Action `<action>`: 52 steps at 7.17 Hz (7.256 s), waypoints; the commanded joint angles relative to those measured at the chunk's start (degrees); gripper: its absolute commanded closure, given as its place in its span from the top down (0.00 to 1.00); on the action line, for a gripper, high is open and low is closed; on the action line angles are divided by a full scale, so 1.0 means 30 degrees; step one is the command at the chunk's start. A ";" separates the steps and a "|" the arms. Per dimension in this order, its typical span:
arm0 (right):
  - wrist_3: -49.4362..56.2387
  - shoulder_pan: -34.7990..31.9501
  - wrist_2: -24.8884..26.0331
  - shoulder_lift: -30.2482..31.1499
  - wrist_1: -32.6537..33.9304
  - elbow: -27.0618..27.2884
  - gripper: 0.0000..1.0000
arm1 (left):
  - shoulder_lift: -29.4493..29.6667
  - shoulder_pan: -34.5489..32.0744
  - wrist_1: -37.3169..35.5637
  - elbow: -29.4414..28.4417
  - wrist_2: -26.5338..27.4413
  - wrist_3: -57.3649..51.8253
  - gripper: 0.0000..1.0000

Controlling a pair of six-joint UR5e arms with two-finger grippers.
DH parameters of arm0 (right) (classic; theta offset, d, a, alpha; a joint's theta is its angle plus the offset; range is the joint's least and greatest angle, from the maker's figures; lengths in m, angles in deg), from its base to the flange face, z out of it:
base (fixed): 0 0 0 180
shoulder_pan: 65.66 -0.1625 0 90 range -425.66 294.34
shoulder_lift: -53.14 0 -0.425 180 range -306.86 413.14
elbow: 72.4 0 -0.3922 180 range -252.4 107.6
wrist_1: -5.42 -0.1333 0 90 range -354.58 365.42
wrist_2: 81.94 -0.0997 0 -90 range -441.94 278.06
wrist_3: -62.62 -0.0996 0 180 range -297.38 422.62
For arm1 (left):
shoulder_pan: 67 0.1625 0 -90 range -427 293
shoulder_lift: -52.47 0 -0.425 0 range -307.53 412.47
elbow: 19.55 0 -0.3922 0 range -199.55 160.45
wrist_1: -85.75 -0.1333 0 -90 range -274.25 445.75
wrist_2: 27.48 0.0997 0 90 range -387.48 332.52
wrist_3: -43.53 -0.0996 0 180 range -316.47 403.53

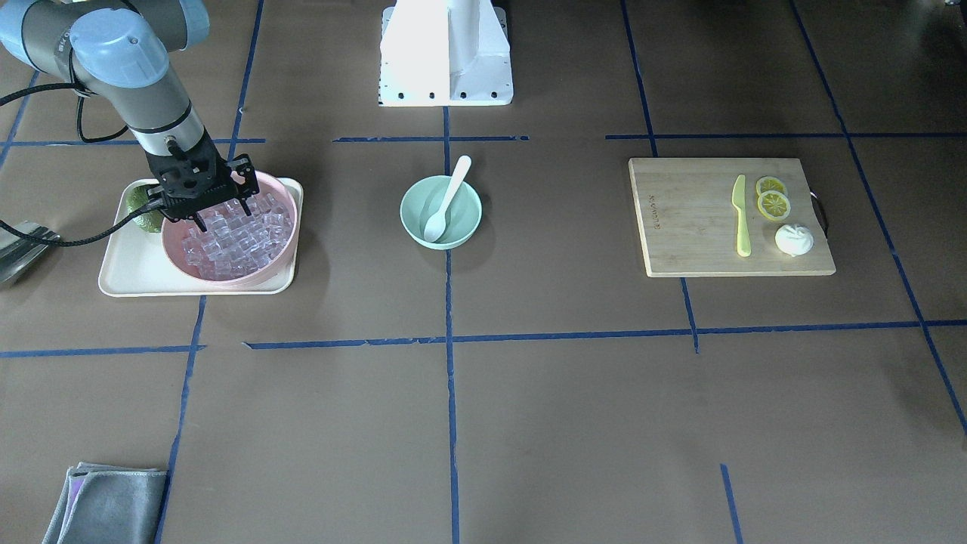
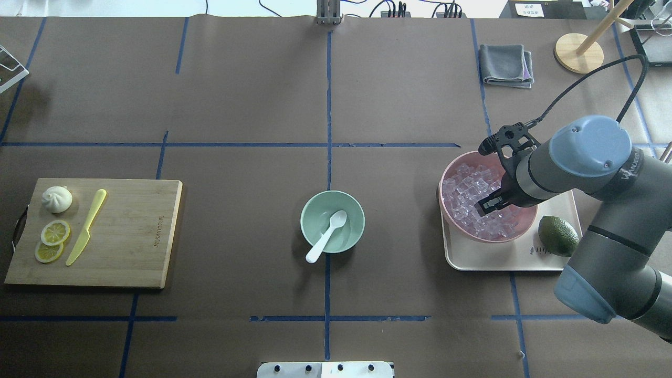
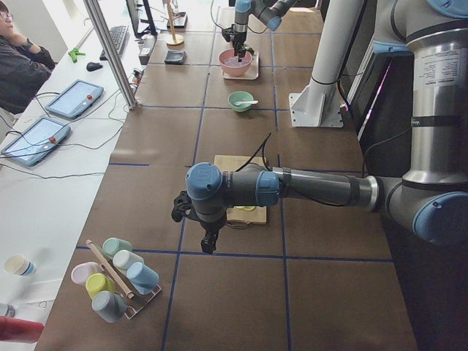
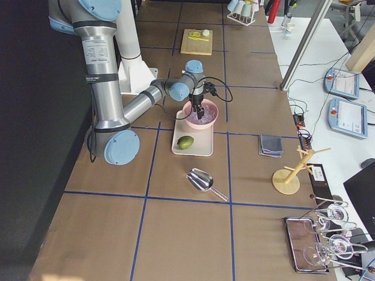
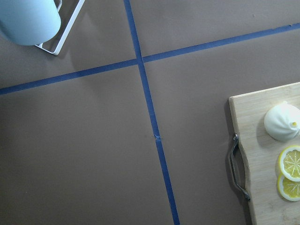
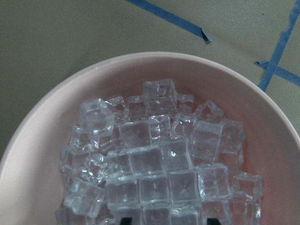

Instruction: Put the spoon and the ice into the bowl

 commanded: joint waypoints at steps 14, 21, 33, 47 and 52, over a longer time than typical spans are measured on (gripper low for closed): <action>-1.6293 0.4633 0.4157 -1.3545 0.5596 -0.7044 0.03 | 0.0111 0.0057 -0.0146 0.0011 0.0015 0.0136 1.00; -1.6177 0.5487 0.4249 -1.2197 0.4043 -0.7224 0.72 | 0.0110 0.0057 -0.0146 0.0040 0.0015 0.0136 1.00; 0.6025 -0.8380 -0.5204 -0.2163 0.3984 -0.2508 0.99 | 0.0082 0.0145 -0.0205 -0.0370 0.0132 0.0136 1.00; 1.4849 -1.6603 -0.7528 0.6611 0.3897 -0.2947 0.99 | 0.0082 0.0116 0.0029 -0.0514 0.0015 -0.0127 1.00; 1.4849 -1.6457 -0.7558 0.6553 0.3897 -0.3532 1.00 | -0.0446 0.0174 -0.0176 -0.0194 0.0161 -0.0098 1.00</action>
